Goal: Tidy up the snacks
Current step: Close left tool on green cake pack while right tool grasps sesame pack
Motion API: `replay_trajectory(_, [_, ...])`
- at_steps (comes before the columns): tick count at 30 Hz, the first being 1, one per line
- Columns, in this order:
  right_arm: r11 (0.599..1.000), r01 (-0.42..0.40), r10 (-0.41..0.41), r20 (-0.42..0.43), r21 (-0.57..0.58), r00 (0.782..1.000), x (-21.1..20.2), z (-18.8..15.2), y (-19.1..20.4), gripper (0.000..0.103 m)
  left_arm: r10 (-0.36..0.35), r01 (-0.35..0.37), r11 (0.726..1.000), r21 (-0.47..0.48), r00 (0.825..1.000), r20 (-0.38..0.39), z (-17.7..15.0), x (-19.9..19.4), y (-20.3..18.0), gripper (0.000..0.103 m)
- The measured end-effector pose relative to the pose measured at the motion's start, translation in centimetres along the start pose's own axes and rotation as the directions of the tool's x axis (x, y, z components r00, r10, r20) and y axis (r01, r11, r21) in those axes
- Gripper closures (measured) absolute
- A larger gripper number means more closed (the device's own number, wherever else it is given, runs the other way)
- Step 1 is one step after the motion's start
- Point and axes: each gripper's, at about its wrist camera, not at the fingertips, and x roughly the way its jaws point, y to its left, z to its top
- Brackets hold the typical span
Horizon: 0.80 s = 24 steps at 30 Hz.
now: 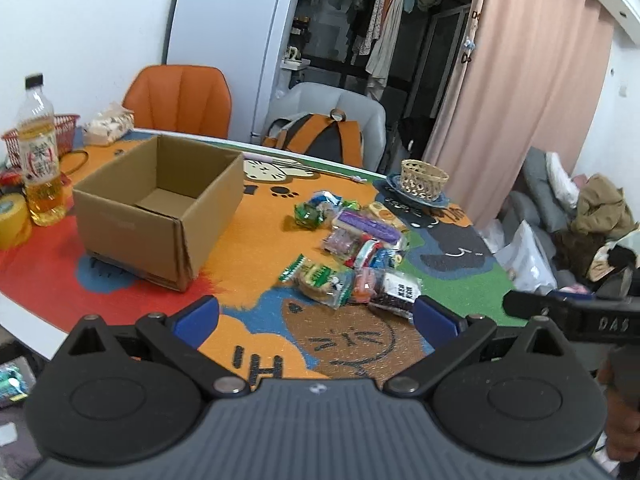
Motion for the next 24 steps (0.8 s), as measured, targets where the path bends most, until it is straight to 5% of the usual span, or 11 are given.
replay_trajectory(11, [0.997, -0.032, 0.034, -0.027, 0.067, 0.999, 3.6, -1.0, -1.5, 0.0, -0.038, 0.037, 0.998, -0.042, 0.999, -0.02, -0.8, 3.9, -0.1, 0.001])
replay_trajectory(24, [0.994, -0.027, 0.033, -0.051, 0.107, 0.998, 9.0, -1.0, -2.5, 0.0, 0.031, -0.032, 0.996, -0.087, 0.999, -0.012, -1.0, 8.2, 0.6, 0.001])
